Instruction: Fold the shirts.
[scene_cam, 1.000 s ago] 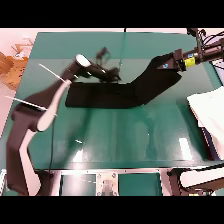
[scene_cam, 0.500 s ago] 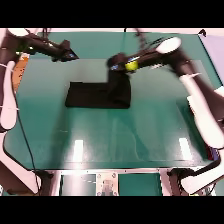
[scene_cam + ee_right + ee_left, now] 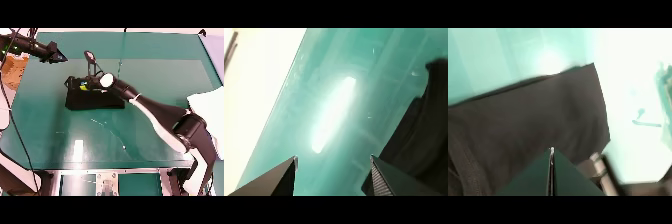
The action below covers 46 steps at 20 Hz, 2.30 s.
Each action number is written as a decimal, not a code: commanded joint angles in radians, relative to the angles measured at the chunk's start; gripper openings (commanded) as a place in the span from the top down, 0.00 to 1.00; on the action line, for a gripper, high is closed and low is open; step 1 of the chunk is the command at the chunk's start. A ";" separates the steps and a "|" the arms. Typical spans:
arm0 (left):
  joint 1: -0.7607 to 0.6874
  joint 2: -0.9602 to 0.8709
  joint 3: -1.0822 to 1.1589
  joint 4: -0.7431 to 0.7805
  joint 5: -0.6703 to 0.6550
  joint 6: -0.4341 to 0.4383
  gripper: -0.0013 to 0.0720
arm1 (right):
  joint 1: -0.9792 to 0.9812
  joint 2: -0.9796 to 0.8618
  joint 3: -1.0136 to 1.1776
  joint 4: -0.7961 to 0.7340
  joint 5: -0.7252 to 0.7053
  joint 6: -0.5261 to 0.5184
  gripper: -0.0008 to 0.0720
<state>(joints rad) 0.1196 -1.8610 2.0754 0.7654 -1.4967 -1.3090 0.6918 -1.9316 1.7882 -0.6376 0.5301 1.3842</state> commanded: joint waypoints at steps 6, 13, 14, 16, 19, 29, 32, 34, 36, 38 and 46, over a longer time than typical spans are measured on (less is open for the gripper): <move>0.005 0.000 0.001 0.078 -0.007 0.008 0.95 | -0.464 0.084 -0.022 -0.165 0.563 0.083 0.28; 0.005 0.000 0.001 0.268 0.000 -0.027 0.95 | -0.586 0.069 -0.319 -0.081 0.558 0.102 0.24; 0.005 0.000 0.001 0.281 0.003 -0.027 0.95 | -0.568 0.058 -0.344 -0.043 0.541 0.096 0.24; 0.005 0.000 0.001 0.302 0.007 -0.026 0.95 | -0.516 0.024 -0.353 0.018 0.528 0.096 0.24; 0.005 0.000 0.001 0.306 0.003 -0.026 0.95 | -0.428 -0.003 -0.352 0.102 0.475 0.075 0.30; 0.005 0.000 0.001 0.312 -0.004 -0.026 0.95 | -0.603 0.193 -0.049 0.173 0.574 0.033 0.97; 0.005 0.000 0.001 0.312 -0.004 -0.026 0.95 | -0.789 0.270 0.015 0.173 0.662 0.086 0.96; 0.005 0.000 0.001 0.312 -0.004 -0.027 0.95 | -0.919 0.314 0.025 0.162 0.710 0.101 0.97; 0.005 0.000 0.001 0.312 -0.003 -0.032 0.95 | -1.052 0.356 0.025 0.139 0.731 0.102 0.97; 0.005 0.000 0.001 0.312 -0.003 -0.052 0.95 | -1.197 0.399 0.025 0.090 0.743 0.140 0.97; 0.005 0.000 0.001 0.312 -0.003 -0.051 0.95 | -1.638 0.549 0.024 -0.099 0.898 0.249 0.97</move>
<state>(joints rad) 0.1238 -1.8610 2.0754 1.0779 -1.4998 -1.3598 -0.8146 -1.4372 1.8118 -0.6548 1.3590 1.5745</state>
